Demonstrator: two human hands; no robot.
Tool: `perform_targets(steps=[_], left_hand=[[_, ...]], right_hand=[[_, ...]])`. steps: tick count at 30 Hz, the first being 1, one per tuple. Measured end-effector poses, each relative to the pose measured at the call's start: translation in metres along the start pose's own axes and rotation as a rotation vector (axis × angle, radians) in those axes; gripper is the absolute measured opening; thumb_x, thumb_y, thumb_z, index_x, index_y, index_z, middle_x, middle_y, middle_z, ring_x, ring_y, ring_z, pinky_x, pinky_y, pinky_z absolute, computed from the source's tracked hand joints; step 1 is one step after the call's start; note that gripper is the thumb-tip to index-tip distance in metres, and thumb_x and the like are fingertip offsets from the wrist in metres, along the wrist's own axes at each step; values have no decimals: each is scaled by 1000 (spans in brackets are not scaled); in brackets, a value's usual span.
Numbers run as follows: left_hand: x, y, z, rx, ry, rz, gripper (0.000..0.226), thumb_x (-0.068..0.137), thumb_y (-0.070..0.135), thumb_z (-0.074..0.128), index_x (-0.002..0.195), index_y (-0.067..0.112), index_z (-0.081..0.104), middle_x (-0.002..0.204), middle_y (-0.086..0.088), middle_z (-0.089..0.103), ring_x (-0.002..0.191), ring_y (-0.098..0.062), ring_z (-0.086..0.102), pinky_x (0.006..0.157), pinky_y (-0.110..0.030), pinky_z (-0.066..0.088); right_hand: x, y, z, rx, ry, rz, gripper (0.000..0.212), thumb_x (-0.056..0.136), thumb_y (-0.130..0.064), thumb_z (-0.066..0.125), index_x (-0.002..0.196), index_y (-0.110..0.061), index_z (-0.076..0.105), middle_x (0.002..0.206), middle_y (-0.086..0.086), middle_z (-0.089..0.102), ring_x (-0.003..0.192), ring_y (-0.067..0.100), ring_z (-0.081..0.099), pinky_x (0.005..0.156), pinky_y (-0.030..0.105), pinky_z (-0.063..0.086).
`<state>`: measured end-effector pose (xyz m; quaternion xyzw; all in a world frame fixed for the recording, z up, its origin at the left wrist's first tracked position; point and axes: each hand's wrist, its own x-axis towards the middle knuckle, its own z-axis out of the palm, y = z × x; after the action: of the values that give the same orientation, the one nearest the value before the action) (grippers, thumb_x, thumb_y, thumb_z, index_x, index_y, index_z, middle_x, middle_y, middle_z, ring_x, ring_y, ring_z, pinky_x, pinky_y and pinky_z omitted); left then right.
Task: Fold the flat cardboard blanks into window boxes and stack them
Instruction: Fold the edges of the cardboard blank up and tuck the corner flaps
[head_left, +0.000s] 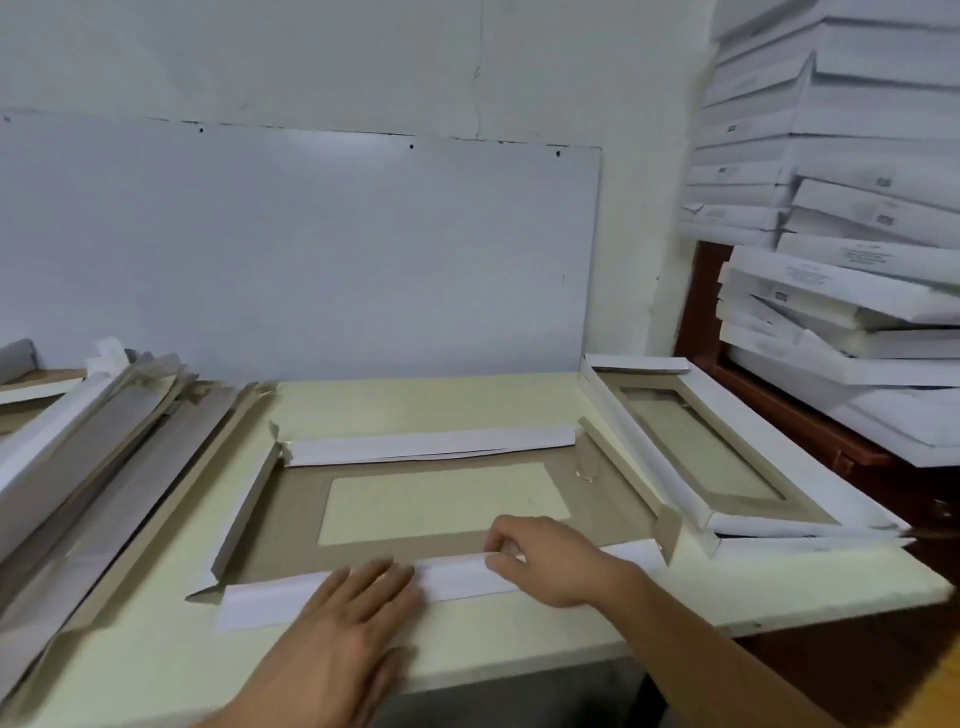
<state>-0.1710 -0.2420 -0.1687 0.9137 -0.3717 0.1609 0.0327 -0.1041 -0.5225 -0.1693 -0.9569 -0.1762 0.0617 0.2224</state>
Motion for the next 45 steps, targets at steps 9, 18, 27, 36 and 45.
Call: perform_targets(steps=[9, 18, 27, 36, 45], left_hand=[[-7, -17, 18, -4, -52, -135, 47, 84, 53, 42, 109, 26, 72, 111, 8, 70, 90, -14, 67, 72, -23, 56], [1, -56, 26, 57, -29, -164, 33, 96, 24, 32, 113, 29, 60, 104, 9, 55, 91, -16, 51, 80, -30, 43], [26, -67, 35, -209, -9, -379, 23, 98, 21, 37, 118, 25, 48, 102, 4, 58, 88, -20, 53, 83, -36, 43], [30, -60, 60, -150, -419, -325, 75, 91, 75, 2, 154, 37, -11, 157, 20, -21, 145, -2, -22, 119, -38, -11], [-23, -113, 26, -141, -560, -520, 105, 70, 95, 0, 149, 30, -25, 152, 18, -34, 139, -3, -33, 123, -43, -3]], right_hand=[[-15, 4, 3, 50, 34, -90, 19, 92, -51, 55, 106, -41, 49, 106, -15, 53, 99, 4, 52, 91, 33, 49], [-14, -13, 13, -219, 116, -214, 25, 101, -41, 43, 120, -33, 58, 109, -10, 49, 98, 10, 43, 88, 32, 36], [5, -29, 12, -190, 4, -27, 35, 103, -21, 31, 124, -29, 59, 109, -3, 59, 103, 22, 52, 86, 36, 42], [26, -43, 58, -320, -160, 4, 81, 87, -78, -5, 154, -34, -16, 162, -14, -21, 148, 11, -24, 118, 50, -17], [-28, 65, 1, -347, -114, 238, 68, 101, -59, 8, 156, -26, -13, 164, -10, -18, 148, 5, -19, 121, 36, -11]])
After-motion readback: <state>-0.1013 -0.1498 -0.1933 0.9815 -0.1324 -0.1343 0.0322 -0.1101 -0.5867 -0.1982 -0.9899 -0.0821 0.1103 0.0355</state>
